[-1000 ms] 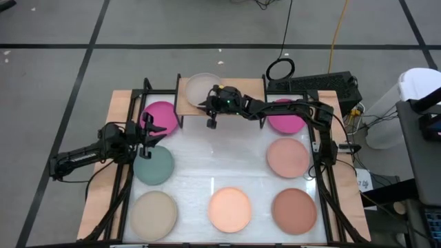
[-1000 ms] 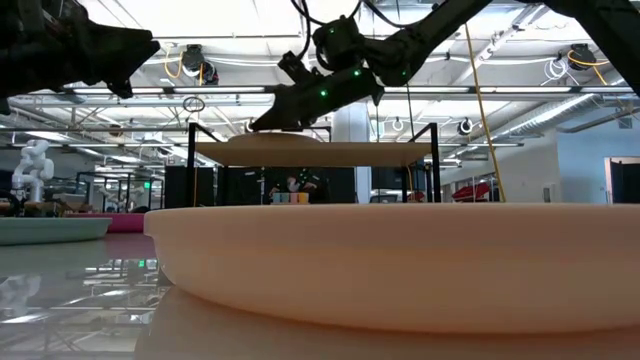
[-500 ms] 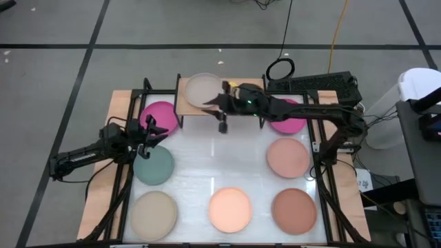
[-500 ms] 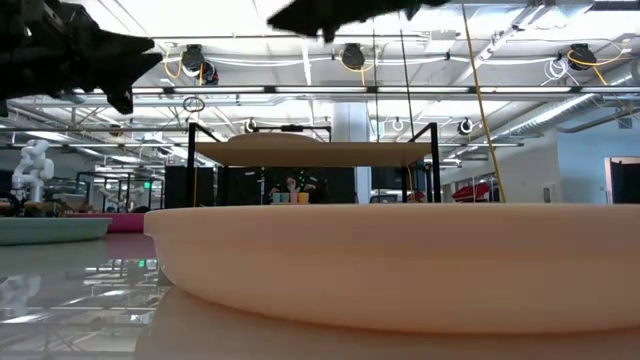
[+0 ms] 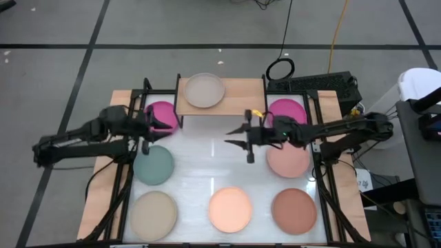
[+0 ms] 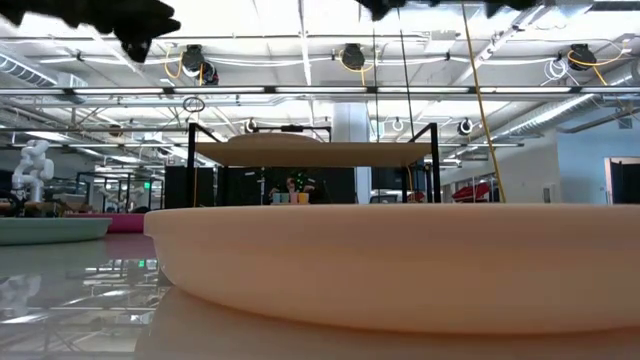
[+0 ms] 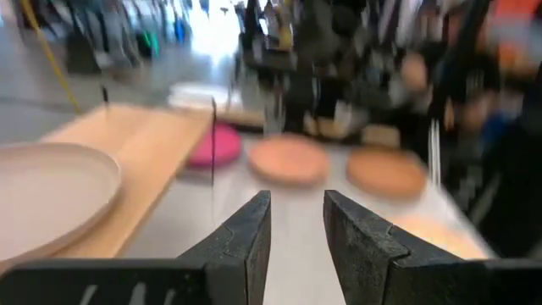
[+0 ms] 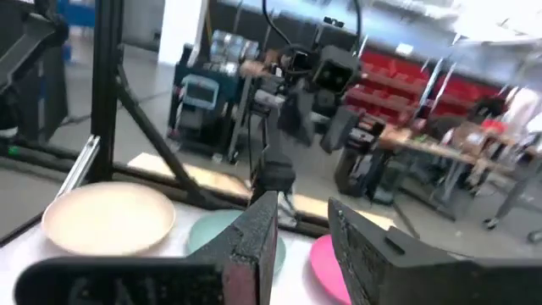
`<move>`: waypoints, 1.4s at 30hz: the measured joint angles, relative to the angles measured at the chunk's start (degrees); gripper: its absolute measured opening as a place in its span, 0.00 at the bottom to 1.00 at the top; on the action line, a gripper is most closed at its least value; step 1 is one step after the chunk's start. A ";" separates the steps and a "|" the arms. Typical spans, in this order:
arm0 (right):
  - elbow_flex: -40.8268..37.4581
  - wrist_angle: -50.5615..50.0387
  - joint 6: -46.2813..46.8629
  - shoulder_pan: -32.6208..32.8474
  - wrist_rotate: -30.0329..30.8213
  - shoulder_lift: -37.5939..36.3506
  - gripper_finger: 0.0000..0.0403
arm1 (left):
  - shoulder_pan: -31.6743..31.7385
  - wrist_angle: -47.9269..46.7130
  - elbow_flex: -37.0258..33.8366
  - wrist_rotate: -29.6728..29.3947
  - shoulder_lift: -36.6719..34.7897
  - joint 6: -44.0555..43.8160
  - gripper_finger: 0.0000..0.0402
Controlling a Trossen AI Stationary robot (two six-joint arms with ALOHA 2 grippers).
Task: Place and stack plates onto a shelf
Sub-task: Stack the light green plate on top of the gray plate on the shelf
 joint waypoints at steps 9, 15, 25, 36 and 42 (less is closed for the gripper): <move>-14.47 11.49 0.04 4.82 4.60 -8.06 0.22 | -5.92 -39.45 19.41 -10.18 23.16 14.72 0.29; -16.94 11.26 -0.04 7.37 8.51 -9.89 0.22 | -7.89 -46.77 17.52 -8.41 31.94 15.11 0.29; -18.73 11.22 -0.39 8.17 8.51 -9.88 0.22 | -10.93 -42.96 12.25 -11.18 41.94 23.22 0.29; -18.75 10.36 -0.51 8.26 10.02 -9.88 0.47 | -7.24 -37.61 10.63 -11.97 50.26 32.19 0.29; -18.75 10.38 0.00 8.26 10.02 -9.88 0.53 | -5.60 -35.60 10.63 -11.96 55.83 35.15 0.29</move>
